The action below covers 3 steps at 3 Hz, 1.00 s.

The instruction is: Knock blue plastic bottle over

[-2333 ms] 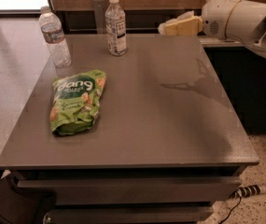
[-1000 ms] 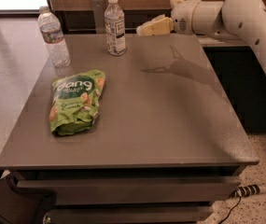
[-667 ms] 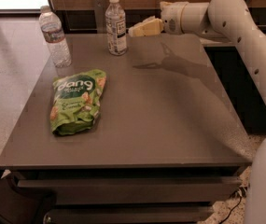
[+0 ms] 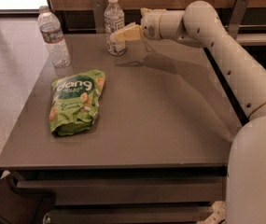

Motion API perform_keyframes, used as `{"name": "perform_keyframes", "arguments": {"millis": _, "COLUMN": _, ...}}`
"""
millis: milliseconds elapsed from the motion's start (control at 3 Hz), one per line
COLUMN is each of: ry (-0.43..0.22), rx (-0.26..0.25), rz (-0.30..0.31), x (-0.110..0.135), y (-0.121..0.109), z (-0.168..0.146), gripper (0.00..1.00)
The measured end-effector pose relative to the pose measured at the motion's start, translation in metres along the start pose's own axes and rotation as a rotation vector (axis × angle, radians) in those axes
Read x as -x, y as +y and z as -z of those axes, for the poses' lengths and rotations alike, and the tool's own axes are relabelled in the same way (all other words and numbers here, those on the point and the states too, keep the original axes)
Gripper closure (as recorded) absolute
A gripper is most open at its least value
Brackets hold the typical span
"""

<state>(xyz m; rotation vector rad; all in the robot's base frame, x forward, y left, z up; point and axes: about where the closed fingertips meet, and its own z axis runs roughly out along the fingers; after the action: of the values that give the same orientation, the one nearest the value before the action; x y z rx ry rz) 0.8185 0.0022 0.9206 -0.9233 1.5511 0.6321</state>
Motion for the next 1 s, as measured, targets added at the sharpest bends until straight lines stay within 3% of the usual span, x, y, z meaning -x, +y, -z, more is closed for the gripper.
{"name": "perform_keyframes", "arguments": {"millis": 667, "ry": -0.107, "rx": 0.006, "rz": -0.050, "x": -0.007, "y": 0.006, "z": -0.042, "gripper": 0.00}}
{"name": "perform_keyframes", "arguments": {"millis": 1000, "ry": -0.109, "rx": 0.009, "rz": -0.051, "x": -0.006, "y": 0.008, "z": -0.045, "gripper": 0.15}}
